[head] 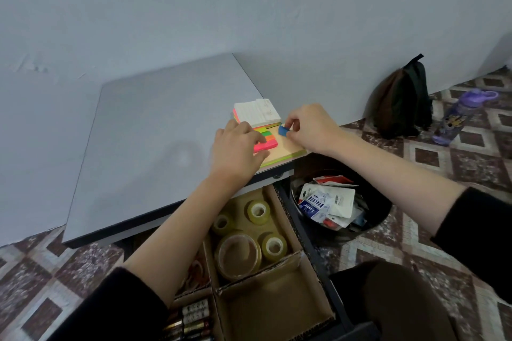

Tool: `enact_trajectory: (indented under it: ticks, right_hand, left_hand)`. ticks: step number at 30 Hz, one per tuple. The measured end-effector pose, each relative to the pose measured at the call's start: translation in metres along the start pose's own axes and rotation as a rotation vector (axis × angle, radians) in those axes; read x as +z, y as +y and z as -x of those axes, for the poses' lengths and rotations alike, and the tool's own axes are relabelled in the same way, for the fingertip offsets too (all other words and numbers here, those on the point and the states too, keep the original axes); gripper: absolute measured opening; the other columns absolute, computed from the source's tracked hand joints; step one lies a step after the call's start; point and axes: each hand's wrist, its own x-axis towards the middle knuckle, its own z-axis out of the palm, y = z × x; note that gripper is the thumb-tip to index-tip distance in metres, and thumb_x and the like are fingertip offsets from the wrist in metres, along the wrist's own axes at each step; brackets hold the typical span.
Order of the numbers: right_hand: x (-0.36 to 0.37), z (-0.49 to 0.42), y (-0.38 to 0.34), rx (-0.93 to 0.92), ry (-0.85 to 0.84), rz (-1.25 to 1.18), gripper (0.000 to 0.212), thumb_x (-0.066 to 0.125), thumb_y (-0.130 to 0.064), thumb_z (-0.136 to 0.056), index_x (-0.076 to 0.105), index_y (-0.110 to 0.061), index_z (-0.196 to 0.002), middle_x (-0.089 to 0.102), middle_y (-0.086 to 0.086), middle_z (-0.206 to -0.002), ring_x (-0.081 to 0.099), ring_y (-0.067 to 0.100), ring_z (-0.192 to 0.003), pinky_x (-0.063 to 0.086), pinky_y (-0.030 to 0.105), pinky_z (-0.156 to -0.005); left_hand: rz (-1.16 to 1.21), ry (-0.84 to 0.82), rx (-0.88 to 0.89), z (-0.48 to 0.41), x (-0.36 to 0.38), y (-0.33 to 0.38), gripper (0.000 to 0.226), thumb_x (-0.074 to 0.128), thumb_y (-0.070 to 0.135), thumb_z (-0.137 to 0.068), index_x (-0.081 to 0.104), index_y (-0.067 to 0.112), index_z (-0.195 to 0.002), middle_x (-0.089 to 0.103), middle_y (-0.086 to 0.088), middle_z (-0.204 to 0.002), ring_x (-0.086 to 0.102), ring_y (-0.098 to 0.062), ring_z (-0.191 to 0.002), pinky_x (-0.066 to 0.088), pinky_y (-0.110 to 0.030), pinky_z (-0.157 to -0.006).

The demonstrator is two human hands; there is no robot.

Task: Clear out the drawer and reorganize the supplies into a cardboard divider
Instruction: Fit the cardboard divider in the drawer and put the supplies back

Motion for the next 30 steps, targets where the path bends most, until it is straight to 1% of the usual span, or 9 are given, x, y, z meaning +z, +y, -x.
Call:
enact_trajectory:
  ticks: [3, 6, 11, 15, 19, 23, 26, 30]
  right_hand:
    - [0.002, 0.000, 0.000, -0.012, -0.021, -0.003, 0.022, 0.057, -0.008, -0.089, 0.068, -0.005, -0.109, 0.066, 0.011, -0.107, 0.057, 0.019, -0.092, 0.040, 0.023, -0.073]
    - [0.002, 0.000, 0.000, -0.029, -0.026, -0.011, 0.023, 0.057, -0.008, -0.089, 0.068, -0.004, -0.109, 0.066, 0.012, -0.107, 0.059, 0.021, -0.094, 0.043, 0.023, -0.074]
    - [0.003, 0.000, 0.000, -0.039, -0.017, -0.020, 0.021, 0.057, -0.010, -0.090, 0.069, -0.004, -0.107, 0.066, 0.012, -0.105, 0.056, 0.018, -0.089, 0.040, 0.022, -0.072]
    - [0.004, 0.000, 0.001, -0.035, -0.016, -0.026, 0.021, 0.058, -0.009, -0.089, 0.068, -0.004, -0.107, 0.066, 0.012, -0.107, 0.060, 0.021, -0.095, 0.045, 0.024, -0.076]
    - [0.005, 0.001, 0.001, -0.040, -0.015, -0.024, 0.021, 0.057, -0.007, -0.089, 0.068, -0.004, -0.107, 0.066, 0.013, -0.107, 0.060, 0.021, -0.095, 0.047, 0.026, -0.079]
    - [0.006, -0.001, 0.002, -0.036, -0.019, -0.017, 0.022, 0.057, -0.006, -0.089, 0.068, -0.004, -0.108, 0.066, 0.012, -0.107, 0.059, 0.020, -0.094, 0.043, 0.022, -0.075]
    - [0.007, -0.001, 0.002, -0.029, -0.022, -0.019, 0.023, 0.057, -0.005, -0.088, 0.068, -0.004, -0.108, 0.066, 0.012, -0.107, 0.058, 0.019, -0.094, 0.041, 0.021, -0.075]
    - [0.008, -0.002, 0.003, -0.034, -0.023, -0.019, 0.023, 0.057, -0.005, -0.088, 0.068, -0.004, -0.108, 0.066, 0.012, -0.108, 0.056, 0.015, -0.089, 0.041, 0.021, -0.074]
  left_hand:
    - [-0.034, -0.016, -0.023, -0.001, 0.002, 0.001, 0.029, 0.052, 0.037, -0.092, 0.063, 0.024, -0.115, 0.057, 0.002, -0.114, 0.041, -0.018, -0.112, 0.023, -0.027, -0.082]
    - [-0.032, -0.018, -0.048, -0.001, 0.003, 0.002, 0.029, 0.051, 0.036, -0.093, 0.063, 0.024, -0.117, 0.057, 0.001, -0.116, 0.040, -0.019, -0.113, 0.024, -0.027, -0.084]
    - [-0.018, -0.041, -0.055, -0.003, 0.004, 0.001, 0.031, 0.051, 0.035, -0.094, 0.062, 0.025, -0.120, 0.058, 0.000, -0.117, 0.041, -0.019, -0.113, 0.024, -0.027, -0.084]
    - [-0.007, -0.037, -0.054, -0.001, 0.004, 0.002, 0.029, 0.052, 0.034, -0.093, 0.064, 0.024, -0.118, 0.059, 0.000, -0.116, 0.042, -0.019, -0.111, 0.024, -0.027, -0.083]
    - [-0.011, -0.042, -0.060, 0.000, 0.003, 0.002, 0.029, 0.050, 0.034, -0.094, 0.064, 0.024, -0.118, 0.058, 0.000, -0.117, 0.041, -0.019, -0.111, 0.024, -0.027, -0.083]
    - [-0.038, -0.085, -0.061, -0.003, 0.000, 0.003, 0.030, 0.049, 0.035, -0.095, 0.062, 0.025, -0.120, 0.057, -0.001, -0.119, 0.040, -0.019, -0.114, 0.026, -0.029, -0.087]
    - [-0.092, -0.137, -0.047, -0.008, -0.002, 0.007, 0.031, 0.049, 0.034, -0.095, 0.061, 0.024, -0.121, 0.055, -0.003, -0.120, 0.040, -0.021, -0.116, 0.029, -0.031, -0.091]
    - [-0.100, -0.198, -0.058, -0.011, -0.006, 0.010, 0.029, 0.053, 0.033, -0.093, 0.063, 0.023, -0.119, 0.056, -0.005, -0.120, 0.041, -0.022, -0.114, 0.034, -0.032, -0.090]
